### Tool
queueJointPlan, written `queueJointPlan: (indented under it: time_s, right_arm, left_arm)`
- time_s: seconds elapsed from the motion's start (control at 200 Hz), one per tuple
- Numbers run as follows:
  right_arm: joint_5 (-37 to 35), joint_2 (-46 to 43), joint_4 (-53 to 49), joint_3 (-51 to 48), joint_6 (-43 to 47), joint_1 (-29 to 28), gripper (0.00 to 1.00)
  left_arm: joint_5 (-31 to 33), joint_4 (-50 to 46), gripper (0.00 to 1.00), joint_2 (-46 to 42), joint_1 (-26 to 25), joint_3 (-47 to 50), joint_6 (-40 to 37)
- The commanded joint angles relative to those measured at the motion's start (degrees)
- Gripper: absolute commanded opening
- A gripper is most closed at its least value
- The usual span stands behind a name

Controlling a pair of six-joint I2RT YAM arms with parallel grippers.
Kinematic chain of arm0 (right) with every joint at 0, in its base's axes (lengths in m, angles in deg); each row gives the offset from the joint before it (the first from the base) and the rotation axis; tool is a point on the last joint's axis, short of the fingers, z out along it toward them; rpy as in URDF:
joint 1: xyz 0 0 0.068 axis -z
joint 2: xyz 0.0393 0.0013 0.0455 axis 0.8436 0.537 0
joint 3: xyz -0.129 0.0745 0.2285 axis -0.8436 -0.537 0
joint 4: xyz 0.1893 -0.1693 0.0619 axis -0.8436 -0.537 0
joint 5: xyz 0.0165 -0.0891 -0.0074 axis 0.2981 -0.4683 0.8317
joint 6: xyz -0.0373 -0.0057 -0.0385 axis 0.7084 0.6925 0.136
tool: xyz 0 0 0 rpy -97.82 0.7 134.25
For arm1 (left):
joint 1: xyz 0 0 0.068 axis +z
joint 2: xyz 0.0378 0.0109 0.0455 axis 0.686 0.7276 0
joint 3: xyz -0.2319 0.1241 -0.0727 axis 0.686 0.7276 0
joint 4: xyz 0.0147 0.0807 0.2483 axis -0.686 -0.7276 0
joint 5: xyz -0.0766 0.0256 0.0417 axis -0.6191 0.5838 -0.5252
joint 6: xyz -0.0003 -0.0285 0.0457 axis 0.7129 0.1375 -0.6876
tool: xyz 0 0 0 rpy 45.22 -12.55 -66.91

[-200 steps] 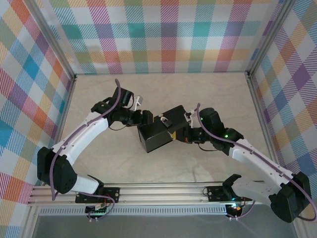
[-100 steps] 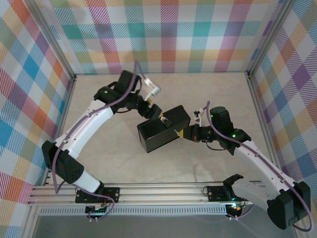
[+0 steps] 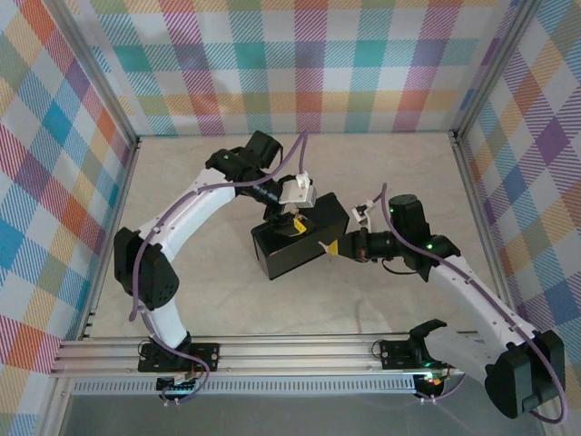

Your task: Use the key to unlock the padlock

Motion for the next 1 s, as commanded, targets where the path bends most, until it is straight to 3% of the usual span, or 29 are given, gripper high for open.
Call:
queueJointPlan:
  time_s: [0.0,0.375,0.685,0.995]
  right_arm:
    - [6.2,0.6,1.6,1.1,0.4,2.2,0.0]
    - [11.6,6.9,5.8,2.9,-1.6,5.1,0.01]
    - [12.1,11.3,8.5,3.9,-2.7,6.0,0.01]
    - [12.5,13.7,12.6,3.2,-5.5,6.0,0.0]
  left_arm:
    - [-9.9,-4.6,0.79,2.5,1.6,-3.0,-10.1]
    - [-12.7,-11.4,0.72,8.8,2.7,-6.3,-20.2]
    - [-9.3,-11.2,0.64,10.3,2.7,-4.9,-21.4]
    - [-10.5,-10.6,0.54,11.0,2.5,-3.2,-22.9]
